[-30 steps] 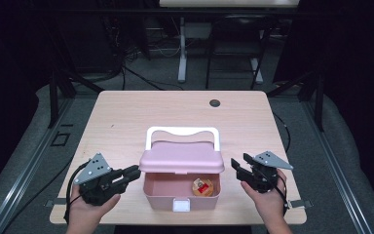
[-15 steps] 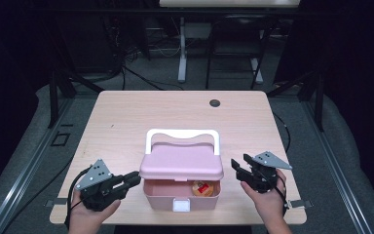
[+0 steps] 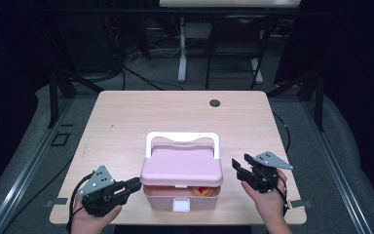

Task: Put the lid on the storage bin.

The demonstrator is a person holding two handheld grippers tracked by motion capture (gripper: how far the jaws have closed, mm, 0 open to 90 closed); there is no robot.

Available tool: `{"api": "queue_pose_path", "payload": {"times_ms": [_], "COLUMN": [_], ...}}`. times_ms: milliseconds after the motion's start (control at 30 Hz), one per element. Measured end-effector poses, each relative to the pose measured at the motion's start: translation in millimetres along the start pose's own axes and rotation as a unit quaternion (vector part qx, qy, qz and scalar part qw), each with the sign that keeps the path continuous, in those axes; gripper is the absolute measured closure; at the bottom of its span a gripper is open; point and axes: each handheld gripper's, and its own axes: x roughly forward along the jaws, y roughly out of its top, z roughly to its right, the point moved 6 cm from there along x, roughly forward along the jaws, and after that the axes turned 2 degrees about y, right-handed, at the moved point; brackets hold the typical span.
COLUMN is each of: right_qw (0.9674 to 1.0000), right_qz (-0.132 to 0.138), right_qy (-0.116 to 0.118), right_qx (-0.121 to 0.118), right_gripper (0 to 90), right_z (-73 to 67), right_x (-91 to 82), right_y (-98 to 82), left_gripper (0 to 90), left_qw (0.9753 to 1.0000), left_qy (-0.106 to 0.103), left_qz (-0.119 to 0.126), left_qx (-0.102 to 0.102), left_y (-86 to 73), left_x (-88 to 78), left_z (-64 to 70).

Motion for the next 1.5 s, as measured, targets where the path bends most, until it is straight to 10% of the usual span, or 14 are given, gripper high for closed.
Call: {"api": "queue_pose_path", "payload": {"times_ms": [1500], "right_qw": [0.9999], "right_qz": [0.002], "right_qy": [-0.004], "right_qx": [0.011], "right_gripper": [48.5], "right_z": [5.3], "right_x": [-0.6], "right_y": [-1.2], "left_gripper": [80.5], "left_qw": [0.9997], "left_qy": [0.014], "left_qz": [-0.022], "left_qx": [-0.002], "left_y": [-22.0], "left_x": [6.1], "left_z": [-2.5]}}
